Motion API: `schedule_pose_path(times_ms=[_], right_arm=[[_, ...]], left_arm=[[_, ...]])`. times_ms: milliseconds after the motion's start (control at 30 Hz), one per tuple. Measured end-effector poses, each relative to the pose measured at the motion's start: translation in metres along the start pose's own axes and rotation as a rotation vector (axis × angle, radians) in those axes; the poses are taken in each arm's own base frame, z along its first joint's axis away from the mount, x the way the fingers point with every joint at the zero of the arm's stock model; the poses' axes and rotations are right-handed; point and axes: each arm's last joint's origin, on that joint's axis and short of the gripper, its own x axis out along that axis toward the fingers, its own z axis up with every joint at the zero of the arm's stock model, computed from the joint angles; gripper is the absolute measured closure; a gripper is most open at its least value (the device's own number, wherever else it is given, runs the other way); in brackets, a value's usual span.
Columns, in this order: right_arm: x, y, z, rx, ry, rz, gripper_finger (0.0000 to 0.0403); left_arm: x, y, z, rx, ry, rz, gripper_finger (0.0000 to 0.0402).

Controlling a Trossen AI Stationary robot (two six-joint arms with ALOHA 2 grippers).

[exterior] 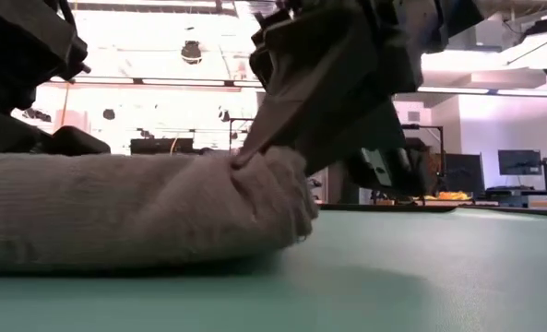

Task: Roll towel
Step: Roll the gray towel

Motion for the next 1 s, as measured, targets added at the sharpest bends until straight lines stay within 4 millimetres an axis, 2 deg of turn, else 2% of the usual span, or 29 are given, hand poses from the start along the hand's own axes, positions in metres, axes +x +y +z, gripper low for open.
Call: schedule_pose_path(times_ms=[167, 300, 367, 600, 700, 767, 867, 1000], right_arm=[[-0.002, -0.007, 0.017, -0.030, 0.015, 0.001, 0.0349], [-0.004, -0.020, 0.030, 0.005, 0.016, -0.076, 0.0349], [-0.005, -0.025, 0.034, 0.016, 0.020, -0.113, 0.0349], [-0.008, -0.034, 0.047, -0.009, 0.015, -0.149, 0.0349], [-0.009, -0.036, 0.049, -0.017, 0.018, -0.150, 0.0349], [-0.009, -0.036, 0.050, -0.019, 0.024, -0.147, 0.0349], [-0.010, -0.037, 0.052, -0.025, 0.027, -0.148, 0.0349], [-0.010, -0.038, 0.052, -0.026, 0.029, -0.150, 0.0349]], left_arm=[[0.000, -0.001, -0.001, 0.000, 0.018, -0.042, 0.0401], [-0.001, -0.003, -0.002, -0.015, 0.032, -0.067, 0.0401], [-0.006, -0.006, -0.001, -0.005, 0.020, -0.026, 0.0401], [-0.042, -0.013, 0.010, 0.059, -0.102, 0.116, 0.0401], [-0.056, -0.014, 0.018, 0.083, -0.208, 0.197, 0.0402], [-0.060, -0.017, 0.026, 0.106, -0.299, 0.192, 0.0402], [-0.057, -0.022, 0.034, 0.140, -0.385, 0.157, 0.0401], [-0.042, -0.022, 0.033, 0.152, -0.373, 0.156, 0.0401]])
